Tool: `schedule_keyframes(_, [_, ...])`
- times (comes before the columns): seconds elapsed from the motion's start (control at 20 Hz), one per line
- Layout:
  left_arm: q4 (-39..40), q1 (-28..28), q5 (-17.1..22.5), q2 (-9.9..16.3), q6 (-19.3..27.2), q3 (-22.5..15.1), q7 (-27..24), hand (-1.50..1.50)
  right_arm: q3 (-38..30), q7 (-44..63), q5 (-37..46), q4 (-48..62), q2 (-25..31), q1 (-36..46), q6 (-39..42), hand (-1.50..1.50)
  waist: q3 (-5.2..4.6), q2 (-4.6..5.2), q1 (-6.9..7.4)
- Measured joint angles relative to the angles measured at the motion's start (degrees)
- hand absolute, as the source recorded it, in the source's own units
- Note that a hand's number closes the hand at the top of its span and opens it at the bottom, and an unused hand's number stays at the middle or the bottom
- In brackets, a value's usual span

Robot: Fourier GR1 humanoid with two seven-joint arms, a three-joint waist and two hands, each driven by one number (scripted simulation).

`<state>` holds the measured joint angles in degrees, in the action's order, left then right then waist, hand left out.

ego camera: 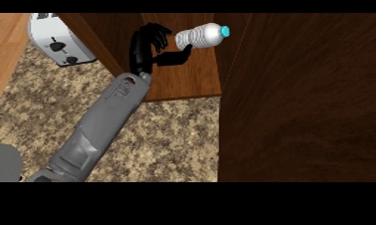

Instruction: Pick up the bottled water, place it into the cabinet and close the cabinet

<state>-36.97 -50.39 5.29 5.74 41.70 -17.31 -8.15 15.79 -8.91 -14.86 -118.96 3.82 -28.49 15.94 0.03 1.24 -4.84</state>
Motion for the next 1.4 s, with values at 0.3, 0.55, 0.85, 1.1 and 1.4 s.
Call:
schedule_keyframes(0.3, [8.52,-3.79,0.23,-1.63,-1.38,3.31,-4.55,-1.50,0.12,-0.59,0.10,0.46,-0.34,-0.54,-0.29,-1.50,0.33,-0.82,0.39])
schedule_keyframes(0.55, [12.67,-5.48,0.13,-2.62,-1.47,5.21,-7.16,-1.50,0.30,-0.96,0.20,0.84,-0.27,-0.40,-0.03,-1.50,0.56,-1.30,0.61])
schedule_keyframes(0.85, [14.96,-6.68,1.57,-3.39,-2.95,8.32,-10.32,-1.50,-0.53,-1.07,-0.54,0.57,0.28,-0.42,0.30,-1.50,0.70,-1.53,0.79])
schedule_keyframes(1.1, [14.79,-7.15,4.47,-4.17,-7.07,12.30,-16.70,-1.50,0.06,-1.61,0.23,-0.16,0.06,-1.23,-0.06,-1.50,0.62,-1.48,1.12])
schedule_keyframes(1.4, [13.75,-7.67,8.12,-5.34,-15.48,16.30,-24.05,-1.50,-0.79,-2.59,0.40,-0.70,0.64,-2.33,-0.09,-1.50,0.43,-1.18,1.93])
